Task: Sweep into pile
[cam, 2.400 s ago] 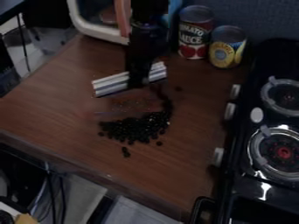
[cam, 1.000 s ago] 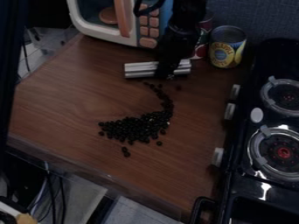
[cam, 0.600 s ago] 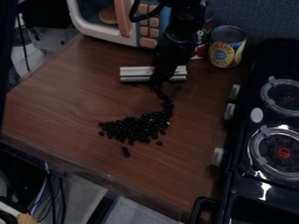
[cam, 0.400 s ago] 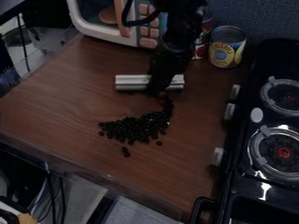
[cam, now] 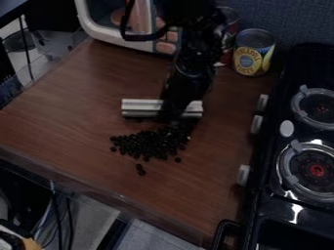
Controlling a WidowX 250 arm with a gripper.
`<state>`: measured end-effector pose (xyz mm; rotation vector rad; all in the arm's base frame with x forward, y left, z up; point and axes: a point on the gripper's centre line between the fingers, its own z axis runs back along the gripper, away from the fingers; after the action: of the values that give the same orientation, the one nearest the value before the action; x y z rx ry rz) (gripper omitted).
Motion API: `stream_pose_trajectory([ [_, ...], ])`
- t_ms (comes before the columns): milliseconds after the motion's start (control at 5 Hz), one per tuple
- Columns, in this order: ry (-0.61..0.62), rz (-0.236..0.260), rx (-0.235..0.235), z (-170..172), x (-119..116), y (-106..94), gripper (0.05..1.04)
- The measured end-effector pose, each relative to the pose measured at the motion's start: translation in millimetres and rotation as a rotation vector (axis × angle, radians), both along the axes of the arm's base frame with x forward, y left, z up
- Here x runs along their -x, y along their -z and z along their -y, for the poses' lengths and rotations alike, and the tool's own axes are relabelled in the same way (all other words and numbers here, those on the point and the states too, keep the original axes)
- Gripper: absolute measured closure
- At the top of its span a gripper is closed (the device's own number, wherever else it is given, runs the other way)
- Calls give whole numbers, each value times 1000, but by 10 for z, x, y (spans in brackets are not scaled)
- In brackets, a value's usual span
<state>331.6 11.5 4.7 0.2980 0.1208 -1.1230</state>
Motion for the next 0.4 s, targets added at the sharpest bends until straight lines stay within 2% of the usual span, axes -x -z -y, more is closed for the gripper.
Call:
stream_pose_trajectory([
  [400,29,12,-6,51,179,8,698],
])
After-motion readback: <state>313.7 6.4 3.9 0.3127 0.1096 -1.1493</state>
